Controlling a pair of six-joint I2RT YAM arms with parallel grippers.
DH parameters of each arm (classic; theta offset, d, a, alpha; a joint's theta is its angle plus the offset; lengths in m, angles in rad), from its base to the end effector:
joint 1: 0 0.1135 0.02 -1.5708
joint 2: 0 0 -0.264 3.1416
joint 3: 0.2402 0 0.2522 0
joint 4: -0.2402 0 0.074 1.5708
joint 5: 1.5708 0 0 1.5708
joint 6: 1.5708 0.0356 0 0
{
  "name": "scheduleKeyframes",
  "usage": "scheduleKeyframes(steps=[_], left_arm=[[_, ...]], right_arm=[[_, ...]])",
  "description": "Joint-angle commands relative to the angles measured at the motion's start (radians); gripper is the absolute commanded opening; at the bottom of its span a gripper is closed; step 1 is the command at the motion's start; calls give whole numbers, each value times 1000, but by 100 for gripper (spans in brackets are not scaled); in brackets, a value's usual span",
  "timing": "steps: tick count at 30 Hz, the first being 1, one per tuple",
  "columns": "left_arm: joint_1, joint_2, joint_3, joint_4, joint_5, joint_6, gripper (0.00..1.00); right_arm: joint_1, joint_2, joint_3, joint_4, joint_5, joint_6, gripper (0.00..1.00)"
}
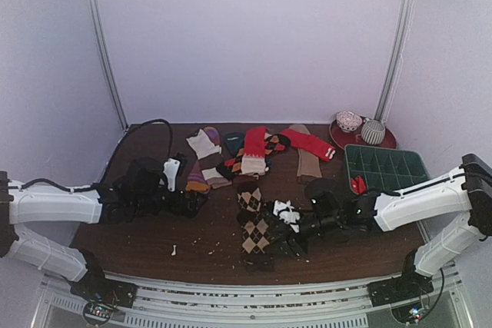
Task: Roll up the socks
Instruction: Move the right arm with a pair of socks to the center of the board, then roll a pair of socks at the center of the board.
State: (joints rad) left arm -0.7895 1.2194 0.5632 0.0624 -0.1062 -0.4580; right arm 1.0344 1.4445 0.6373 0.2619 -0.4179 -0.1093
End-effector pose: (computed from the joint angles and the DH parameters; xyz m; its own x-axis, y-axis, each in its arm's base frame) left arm 0.1791 -0.1752 0.1982 -0.6382 0.0191 -0.7696 0.4035 0.8597 -0.3133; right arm 0.1361 0.2571 0.1847 -0.1585 -0.4616 -0.8728 -0.9861 0.1192 0.1160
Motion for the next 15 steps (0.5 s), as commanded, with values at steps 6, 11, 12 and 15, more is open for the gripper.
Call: scheduleKeyframes(steps=[6,11,12,15], left_arm=[[-97,31,-6,232,173,140,98],[-204,91,-12,266,153,165,97],[-212,100,-24,287,170,162,96],[-229,115,-61,332,211,152,93]], right_arm=[[67,53,-113,120,-60,-134,60],[72,93,-107,167,-53,-174,60],[73,108,-102,168,-56,-183,60],[77,158,-83,145,-62,-201,58]])
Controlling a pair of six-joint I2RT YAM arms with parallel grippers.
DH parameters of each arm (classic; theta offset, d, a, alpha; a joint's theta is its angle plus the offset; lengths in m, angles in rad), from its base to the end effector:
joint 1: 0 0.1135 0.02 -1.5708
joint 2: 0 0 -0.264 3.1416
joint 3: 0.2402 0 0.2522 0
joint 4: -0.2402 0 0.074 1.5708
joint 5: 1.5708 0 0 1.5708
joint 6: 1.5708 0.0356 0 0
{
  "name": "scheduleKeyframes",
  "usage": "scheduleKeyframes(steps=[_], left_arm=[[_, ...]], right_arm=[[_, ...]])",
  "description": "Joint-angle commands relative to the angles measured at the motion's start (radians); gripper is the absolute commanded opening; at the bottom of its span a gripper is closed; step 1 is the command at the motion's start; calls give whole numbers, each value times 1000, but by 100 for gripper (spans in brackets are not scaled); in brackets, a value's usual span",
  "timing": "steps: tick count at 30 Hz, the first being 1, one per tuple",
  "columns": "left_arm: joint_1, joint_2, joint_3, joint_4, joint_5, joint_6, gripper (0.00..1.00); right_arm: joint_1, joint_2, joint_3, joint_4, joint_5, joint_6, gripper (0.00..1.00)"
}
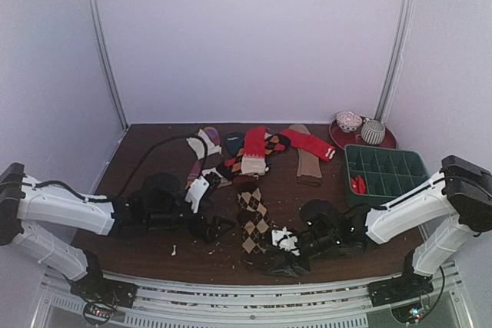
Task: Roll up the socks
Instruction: Roll a pair of socks at the center of the board.
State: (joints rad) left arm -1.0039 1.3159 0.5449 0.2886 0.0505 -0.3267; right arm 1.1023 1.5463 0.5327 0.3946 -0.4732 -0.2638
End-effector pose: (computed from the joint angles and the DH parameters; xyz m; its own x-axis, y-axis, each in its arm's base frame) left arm 0.1424 -0.2270 0.1905 -0.5140 0.2106 -0.8315 0.7407 0.5978 -0.3065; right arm 0.1120 0.2572 0.1399 -0.0021 -0.5182 -0.8552 -0.9969 -0.0667 0.0429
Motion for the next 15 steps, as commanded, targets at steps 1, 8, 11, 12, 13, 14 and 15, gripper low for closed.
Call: scheduleKeyframes(steps=[1,8,11,12,13,14,15], left_arm=[[-19,19,-53,112,58,17,92],[-46,19,-105,177,109,-9,90],[-64,31,-100,180,125,0,90],[-70,38,-101,186,131,5,90],[-77,45,-103,195,136,8,90],[-82,54,-106,207,140,11,90],[-85,65,-109,221,144,13,90]], right_arm=[[11,70,22,13,-3,-50,58],[11,150,23,98,58,-23,51],[11,176,42,62,67,4,34],[10,178,45,49,67,16,28],[10,177,47,33,72,34,22],[11,177,53,11,76,52,17],[9,174,60,-9,72,76,15]])
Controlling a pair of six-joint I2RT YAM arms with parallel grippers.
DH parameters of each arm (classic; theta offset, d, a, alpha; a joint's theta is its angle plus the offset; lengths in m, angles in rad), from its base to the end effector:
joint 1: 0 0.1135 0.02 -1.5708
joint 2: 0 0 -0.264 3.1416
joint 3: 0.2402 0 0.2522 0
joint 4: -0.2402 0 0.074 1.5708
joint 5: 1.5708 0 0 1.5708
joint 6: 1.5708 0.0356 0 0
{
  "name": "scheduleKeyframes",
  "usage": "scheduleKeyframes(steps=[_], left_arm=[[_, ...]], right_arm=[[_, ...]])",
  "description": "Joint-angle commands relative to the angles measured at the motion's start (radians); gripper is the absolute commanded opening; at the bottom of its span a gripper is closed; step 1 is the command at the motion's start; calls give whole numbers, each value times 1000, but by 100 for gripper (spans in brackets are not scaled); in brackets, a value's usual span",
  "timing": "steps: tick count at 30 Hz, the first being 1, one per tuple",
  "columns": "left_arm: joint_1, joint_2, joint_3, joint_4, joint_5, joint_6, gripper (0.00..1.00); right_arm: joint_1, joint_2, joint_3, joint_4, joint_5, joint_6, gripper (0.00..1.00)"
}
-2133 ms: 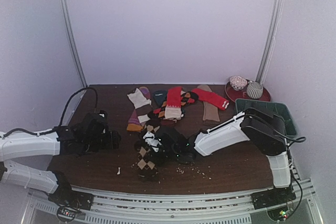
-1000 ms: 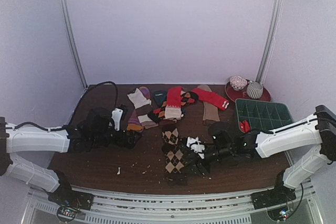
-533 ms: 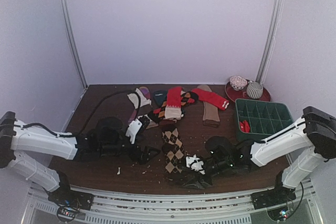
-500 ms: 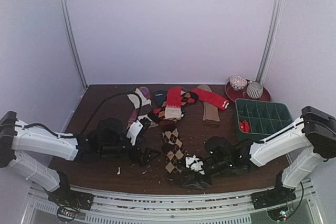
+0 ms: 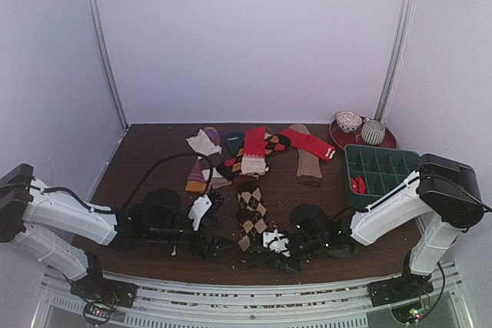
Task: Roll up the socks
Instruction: Roll a pair of socks at the center of the board.
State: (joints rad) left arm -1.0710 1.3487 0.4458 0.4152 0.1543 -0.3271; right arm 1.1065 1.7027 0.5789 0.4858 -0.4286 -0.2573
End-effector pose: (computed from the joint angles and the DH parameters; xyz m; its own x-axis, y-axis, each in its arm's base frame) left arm 0.1184 -0.2283 0.1647 -0.5122 0.2756 -0.8134 0.8107 0.4677 -0.3520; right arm 0.1212 0.2750 0.1169 -0.0129 -0.5427 -0.8398 -0.9989 -0.0303 0.0350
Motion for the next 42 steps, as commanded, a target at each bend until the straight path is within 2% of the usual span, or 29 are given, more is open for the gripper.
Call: scheduleKeyframes(steps=[1,10,13,16,19,21,24,26,37,38,40,42], left_arm=[[-21,48,-13,117,47,15,90],[-53,188,17,209,64,55,91],[-65,242,37,211,57,75,91],[-68,274,46,211,46,94,89],[-69,294,45,218,41,106,81],[-69,311,48,220,34,114,70],[-69,332,56,231,26,119,66],[-69,348,65,240,27,124,58],[-69,444,120,238,66,108,40],[-69,450,119,234,73,103,35],[-69,457,110,231,79,88,13],[-69,454,95,235,84,70,0]], right_arm=[[-1,20,22,-130,13,99,14],[-143,186,224,-367,-353,496,9],[-180,231,275,-407,-434,593,8],[-196,247,300,-438,-467,625,7],[-207,263,327,-489,-474,625,7],[-210,270,337,-519,-472,614,7],[-211,278,339,-536,-474,603,7],[-211,281,335,-535,-476,605,7],[-213,292,342,-537,-469,597,8],[-214,291,343,-536,-467,594,8],[-214,288,345,-534,-466,589,8],[-214,288,345,-530,-463,589,8]])
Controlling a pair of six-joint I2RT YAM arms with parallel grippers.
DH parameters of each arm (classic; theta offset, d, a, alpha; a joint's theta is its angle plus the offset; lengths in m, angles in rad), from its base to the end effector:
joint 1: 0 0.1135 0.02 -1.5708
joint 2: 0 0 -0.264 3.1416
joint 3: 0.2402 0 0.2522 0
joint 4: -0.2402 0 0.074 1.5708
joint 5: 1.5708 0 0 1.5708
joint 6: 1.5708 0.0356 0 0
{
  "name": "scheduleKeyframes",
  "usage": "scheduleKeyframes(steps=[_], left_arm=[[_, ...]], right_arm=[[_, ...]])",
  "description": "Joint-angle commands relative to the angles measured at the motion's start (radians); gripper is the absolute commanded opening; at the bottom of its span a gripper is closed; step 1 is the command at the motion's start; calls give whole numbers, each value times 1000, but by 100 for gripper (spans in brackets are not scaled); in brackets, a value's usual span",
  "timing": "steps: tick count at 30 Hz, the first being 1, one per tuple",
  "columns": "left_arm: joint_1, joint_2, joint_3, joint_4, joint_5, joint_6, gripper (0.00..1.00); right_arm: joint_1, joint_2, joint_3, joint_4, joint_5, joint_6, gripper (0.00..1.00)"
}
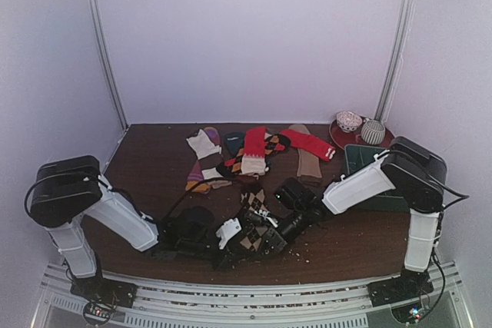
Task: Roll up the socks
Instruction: Roll a pair of socks at the center of the board.
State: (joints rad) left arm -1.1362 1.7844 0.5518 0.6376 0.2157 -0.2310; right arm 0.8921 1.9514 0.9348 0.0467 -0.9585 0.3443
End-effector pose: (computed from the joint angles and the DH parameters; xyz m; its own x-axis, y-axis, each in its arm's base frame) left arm 0.1210 -0.2789 0.0994 -0.4497 0.4375 -0.7787 0.8811 0.3602 -0.3064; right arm 0.1979 0.2918 0.1040 -0.7365 -0.6041 -0.3044 -0.5197 0.2174 0.8262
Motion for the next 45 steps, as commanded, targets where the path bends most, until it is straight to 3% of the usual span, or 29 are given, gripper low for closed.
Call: scheduleKeyframes(steps=[1,5,8,12,15,19,30,45], left_arm=[[-4,15,-16,13,27,-32,0],[-4,16,-28,-9,41,-71,0],[-2,14,-7,-122,39,-135,0],[3,22,51,-323,87,-255,0],[16,43,80,-422,152,-339,0],[32,72,94,-480,224,-408,0],[68,111,82,-506,272,-438,0],[83,118,100,-575,267,-391,0]], right_arm=[[2,40,-10,-89,67,-14,8],[1,21,-12,-74,70,-28,11],[1,-84,-39,-27,98,-70,17],[11,-312,-190,232,199,-117,24],[74,-455,-297,338,362,-260,33],[171,-531,-368,350,519,-520,36],[299,-424,-335,280,663,-736,38],[316,-292,-299,332,821,-776,36]])
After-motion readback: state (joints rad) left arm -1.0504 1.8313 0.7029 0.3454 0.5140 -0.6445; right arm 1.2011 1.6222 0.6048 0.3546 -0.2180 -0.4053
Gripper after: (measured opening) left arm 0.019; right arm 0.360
